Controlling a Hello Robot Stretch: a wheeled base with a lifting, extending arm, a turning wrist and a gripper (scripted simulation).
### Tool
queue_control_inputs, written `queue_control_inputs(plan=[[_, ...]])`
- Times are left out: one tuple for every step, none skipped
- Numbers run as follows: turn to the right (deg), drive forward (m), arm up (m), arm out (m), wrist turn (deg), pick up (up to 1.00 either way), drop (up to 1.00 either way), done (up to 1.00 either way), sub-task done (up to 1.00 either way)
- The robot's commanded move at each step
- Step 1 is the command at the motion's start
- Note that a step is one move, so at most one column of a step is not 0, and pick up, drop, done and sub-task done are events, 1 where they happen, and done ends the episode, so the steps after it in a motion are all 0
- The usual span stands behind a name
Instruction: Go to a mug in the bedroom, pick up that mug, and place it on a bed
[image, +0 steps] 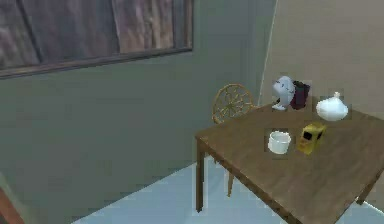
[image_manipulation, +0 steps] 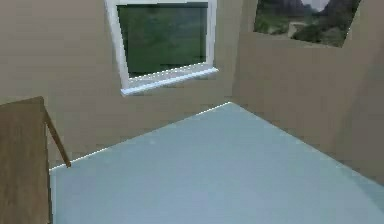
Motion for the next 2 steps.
queue_control_inputs(plan=[[-45.0,0.0,0.0,0.0,0.0,0.0,0.0,0.0,0.0],[-15.0,0.0,0.0,0.0,0.0,0.0,0.0,0.0,0.0]])
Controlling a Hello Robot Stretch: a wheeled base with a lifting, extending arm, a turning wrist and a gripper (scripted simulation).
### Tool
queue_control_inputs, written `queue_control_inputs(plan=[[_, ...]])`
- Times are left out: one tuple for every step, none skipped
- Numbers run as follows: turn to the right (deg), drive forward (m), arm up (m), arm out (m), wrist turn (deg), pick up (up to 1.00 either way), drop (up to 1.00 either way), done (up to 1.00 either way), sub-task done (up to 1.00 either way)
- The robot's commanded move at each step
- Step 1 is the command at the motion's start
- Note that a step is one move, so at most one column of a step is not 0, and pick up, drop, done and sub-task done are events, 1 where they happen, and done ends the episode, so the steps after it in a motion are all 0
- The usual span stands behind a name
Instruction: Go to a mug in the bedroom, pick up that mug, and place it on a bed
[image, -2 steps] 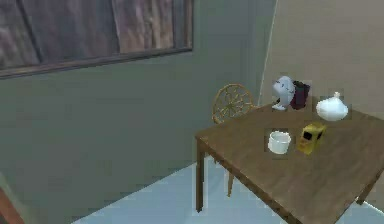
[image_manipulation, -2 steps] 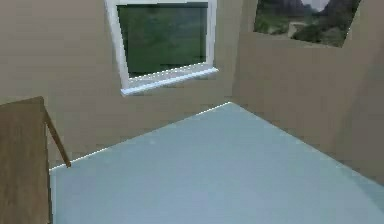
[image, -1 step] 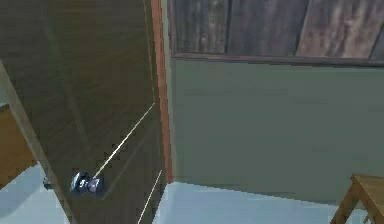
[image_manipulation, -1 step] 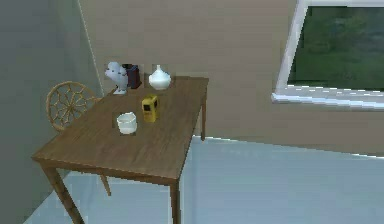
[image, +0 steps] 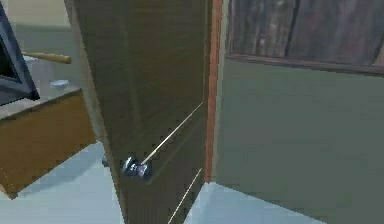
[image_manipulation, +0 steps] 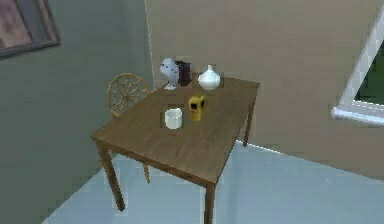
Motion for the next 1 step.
queue_control_inputs(plan=[[45.0,0.0,0.0,0.0,0.0,0.0,0.0,0.0,0.0]])
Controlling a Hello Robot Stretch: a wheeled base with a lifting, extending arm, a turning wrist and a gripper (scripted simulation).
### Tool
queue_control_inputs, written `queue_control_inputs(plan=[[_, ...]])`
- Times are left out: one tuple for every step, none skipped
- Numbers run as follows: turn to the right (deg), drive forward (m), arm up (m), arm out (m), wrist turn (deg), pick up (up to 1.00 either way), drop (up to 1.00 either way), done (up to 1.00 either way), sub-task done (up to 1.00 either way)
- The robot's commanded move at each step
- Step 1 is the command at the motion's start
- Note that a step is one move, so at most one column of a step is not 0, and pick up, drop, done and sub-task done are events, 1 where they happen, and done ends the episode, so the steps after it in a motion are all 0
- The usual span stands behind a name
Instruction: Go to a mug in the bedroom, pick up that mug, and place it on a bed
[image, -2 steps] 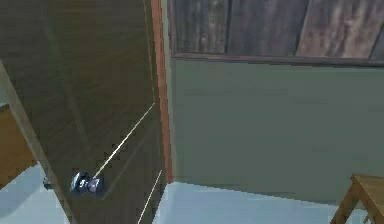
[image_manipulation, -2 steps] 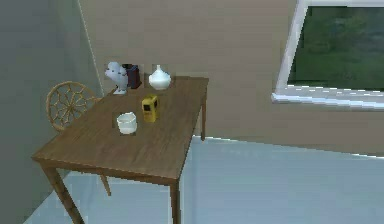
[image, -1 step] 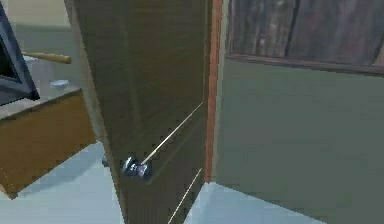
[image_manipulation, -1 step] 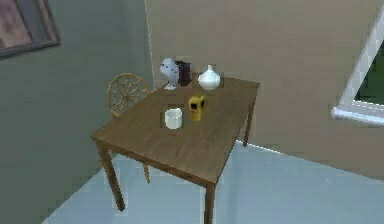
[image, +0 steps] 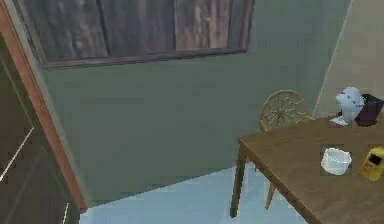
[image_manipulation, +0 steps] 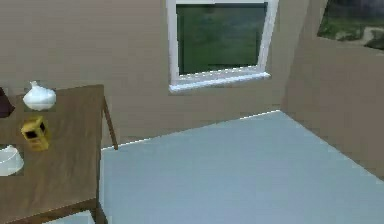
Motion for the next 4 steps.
queue_control_inputs(plan=[[45.0,0.0,0.0,0.0,0.0,0.0,0.0,0.0,0.0],[39.0,0.0,0.0,0.0,0.0,0.0,0.0,0.0,0.0],[0.0,0.5,0.0,0.0,0.0,0.0,0.0,0.0,0.0],[-12.0,0.0,0.0,0.0,0.0,0.0,0.0,0.0,0.0]])
